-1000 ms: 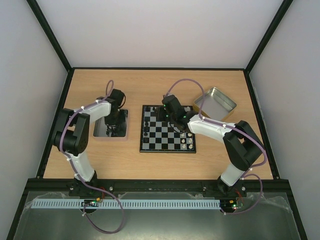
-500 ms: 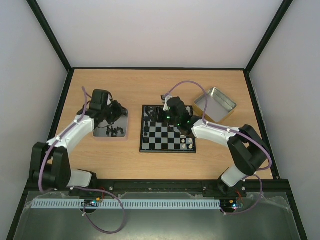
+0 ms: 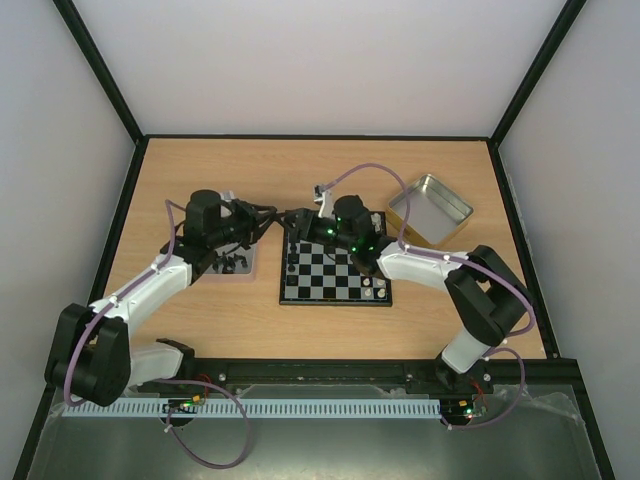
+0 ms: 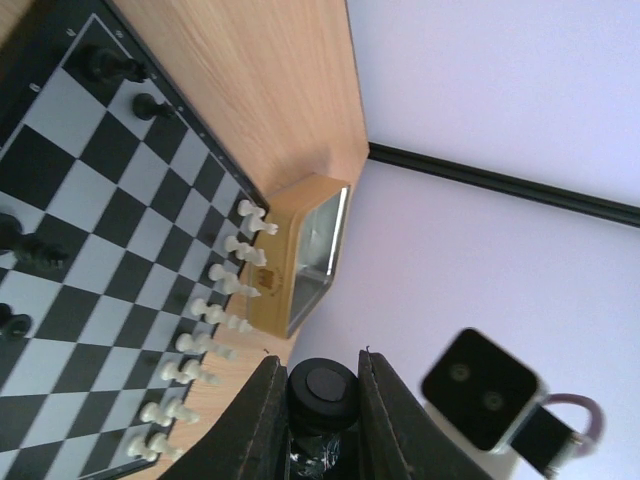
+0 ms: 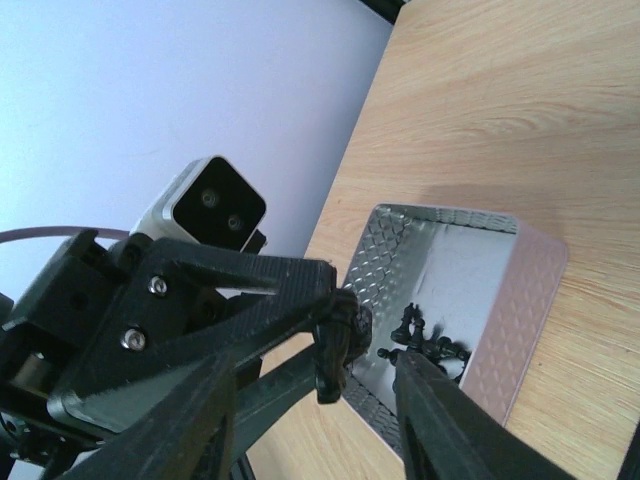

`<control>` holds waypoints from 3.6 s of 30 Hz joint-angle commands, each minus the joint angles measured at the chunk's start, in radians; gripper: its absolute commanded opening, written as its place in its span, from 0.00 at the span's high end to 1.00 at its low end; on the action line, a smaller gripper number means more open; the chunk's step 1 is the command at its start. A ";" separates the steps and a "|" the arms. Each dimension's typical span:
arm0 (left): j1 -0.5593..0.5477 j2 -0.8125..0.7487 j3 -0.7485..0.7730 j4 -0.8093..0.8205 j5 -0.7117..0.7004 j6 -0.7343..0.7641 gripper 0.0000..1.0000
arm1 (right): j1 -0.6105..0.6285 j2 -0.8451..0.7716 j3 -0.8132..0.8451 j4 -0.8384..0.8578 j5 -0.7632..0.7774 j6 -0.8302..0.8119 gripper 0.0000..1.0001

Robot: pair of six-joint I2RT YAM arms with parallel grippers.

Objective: Set up the chess pieces on the board
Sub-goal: Place the chess piece on the chessboard, then pick up the chess piece from the chessboard.

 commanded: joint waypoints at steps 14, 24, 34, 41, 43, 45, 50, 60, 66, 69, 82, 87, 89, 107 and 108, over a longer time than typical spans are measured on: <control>-0.015 -0.023 -0.009 0.076 0.058 -0.160 0.85 | 0.012 0.029 0.044 -0.055 0.047 -0.119 0.74; -0.021 -0.024 -0.011 0.046 0.074 -0.169 0.85 | 0.015 0.017 0.070 -0.122 0.116 -0.287 0.86; -0.025 -0.015 -0.008 0.029 0.099 -0.183 0.85 | 0.032 -0.020 0.080 -0.182 0.227 -0.516 0.87; -0.031 0.006 -0.011 0.042 0.124 -0.201 0.86 | 0.051 -0.038 0.073 -0.192 0.277 -0.666 0.89; -0.034 0.011 -0.010 0.049 0.128 -0.204 0.85 | 0.056 -0.046 0.067 -0.186 0.281 -0.698 0.93; -0.037 0.018 -0.012 0.059 0.133 -0.209 0.85 | 0.058 -0.050 0.062 -0.183 0.279 -0.716 0.96; -0.043 0.026 -0.003 0.044 0.122 -0.172 0.74 | 0.058 -0.073 0.060 -0.213 0.266 -0.712 0.98; -0.044 0.036 0.126 -0.215 -0.037 0.195 0.40 | 0.049 -0.095 0.205 -0.683 0.302 -0.627 0.98; -0.026 -0.005 0.187 -0.419 -0.227 0.494 0.36 | 0.037 -0.045 0.308 -1.167 0.351 -0.555 0.98; -0.023 -0.017 0.227 -0.519 -0.320 0.620 0.35 | 0.037 -0.003 0.336 -1.320 0.349 -0.541 0.98; -0.021 0.033 0.230 -0.560 -0.288 0.796 0.35 | 0.037 0.204 0.461 -1.480 0.288 -0.575 0.98; -0.021 0.049 0.222 -0.561 -0.277 0.811 0.35 | 0.038 0.258 0.505 -1.506 0.312 -0.580 0.93; -0.021 0.051 0.219 -0.560 -0.277 0.814 0.35 | 0.038 0.269 0.516 -1.507 0.325 -0.576 0.86; -0.022 0.063 0.214 -0.562 -0.268 0.811 0.35 | 0.049 0.166 0.367 -1.237 0.432 -0.396 0.76; -0.022 0.063 0.213 -0.562 -0.266 0.809 0.35 | 0.051 0.163 0.361 -1.226 0.440 -0.392 0.78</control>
